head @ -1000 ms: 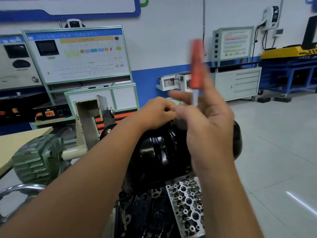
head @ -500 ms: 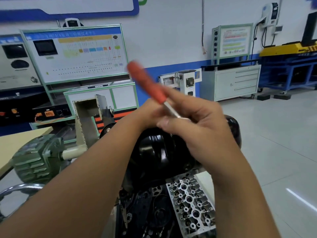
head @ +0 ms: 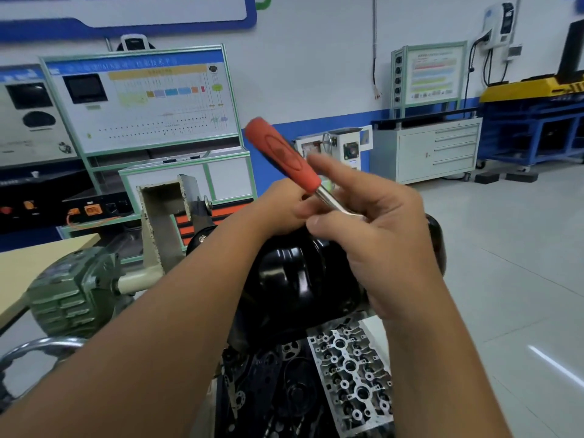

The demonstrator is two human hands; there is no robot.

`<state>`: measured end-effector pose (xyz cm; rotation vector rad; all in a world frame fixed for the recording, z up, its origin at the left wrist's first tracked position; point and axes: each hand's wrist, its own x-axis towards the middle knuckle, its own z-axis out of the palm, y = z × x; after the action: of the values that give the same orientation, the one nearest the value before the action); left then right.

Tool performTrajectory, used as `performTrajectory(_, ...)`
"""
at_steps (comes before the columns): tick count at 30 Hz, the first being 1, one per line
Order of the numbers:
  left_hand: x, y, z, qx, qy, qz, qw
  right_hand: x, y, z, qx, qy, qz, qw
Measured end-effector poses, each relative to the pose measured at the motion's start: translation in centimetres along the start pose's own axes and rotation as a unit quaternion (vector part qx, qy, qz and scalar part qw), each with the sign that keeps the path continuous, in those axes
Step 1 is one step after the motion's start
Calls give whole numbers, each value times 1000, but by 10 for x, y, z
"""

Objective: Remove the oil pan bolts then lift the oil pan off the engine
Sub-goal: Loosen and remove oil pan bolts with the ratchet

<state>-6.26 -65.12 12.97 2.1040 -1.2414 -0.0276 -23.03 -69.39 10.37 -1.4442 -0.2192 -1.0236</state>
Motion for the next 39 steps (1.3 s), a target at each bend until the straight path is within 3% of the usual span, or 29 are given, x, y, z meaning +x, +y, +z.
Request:
performTrajectory(2, 3, -1, 1, 41, -5, 13, 999, -3, 0, 9, 83, 168, 13, 982)
performTrajectory(4, 4, 0, 2, 57, 11, 1, 998, -2, 0, 14, 167, 366, 14, 915)
performTrajectory(6, 6, -1, 3, 58, 17, -11, 998, -1, 2, 13, 169, 439, 16, 882)
performTrajectory(8, 1, 4, 2, 59, 12, -15, 998, -4, 7, 6, 120, 359, 17, 925)
performTrajectory(10, 0, 2, 0, 66, 6, -12, 998, -7, 7, -5, 34, 177, -3, 984)
performTrajectory(12, -3, 1, -5, 76, -3, -14, 997, -6, 3, -12, -54, 3, -25, 998)
performTrajectory(13, -6, 1, -6, 78, -16, -25, 997, -5, 1, -12, -70, -41, -28, 996)
performTrajectory(14, -7, 2, -6, 71, -24, -17, 997, -5, 0, -10, -68, -40, -24, 997)
performTrajectory(16, -4, 6, -4, 61, -16, 17, 998, -6, 0, 1, -5, 80, -3, 997)
performTrajectory(19, 3, -1, 1, 71, 28, -2, 997, -6, 0, 17, 136, 337, 37, 931)
performTrajectory(21, 7, -5, 3, 65, 36, -6, 997, -5, 1, 14, 154, 381, 35, 911)
performTrajectory(23, 6, -6, 2, 61, 40, 4, 997, -3, 1, 4, 100, 293, 39, 950)
performTrajectory(25, 2, -1, 1, 46, 32, 6, 998, 2, -5, -10, 46, 101, 36, 993)
performTrajectory(27, 1, 1, 1, 47, 28, 14, 998, 4, -11, -19, 17, -47, 34, 998)
performTrajectory(28, 1, 2, 2, 55, 26, 14, 998, 5, -11, -19, 24, -49, 29, 998)
performTrajectory(29, 3, -1, 3, 56, 27, 13, 998, 5, -10, -17, 51, -1, 25, 998)
performTrajectory(32, 7, -8, 1, 61, 20, 8, 998, 8, -2, -5, 127, 263, 16, 956)
performTrajectory(34, 8, -9, 1, 63, 21, 4, 998, 11, 0, -4, 116, 349, 10, 930)
performTrajectory(36, 7, -9, 1, 52, 24, 8, 998, 13, 0, -8, 123, 274, 9, 954)
performTrajectory(39, 8, -9, 0, 70, 21, 11, 997, 9, -8, -15, 104, -2, 16, 994)
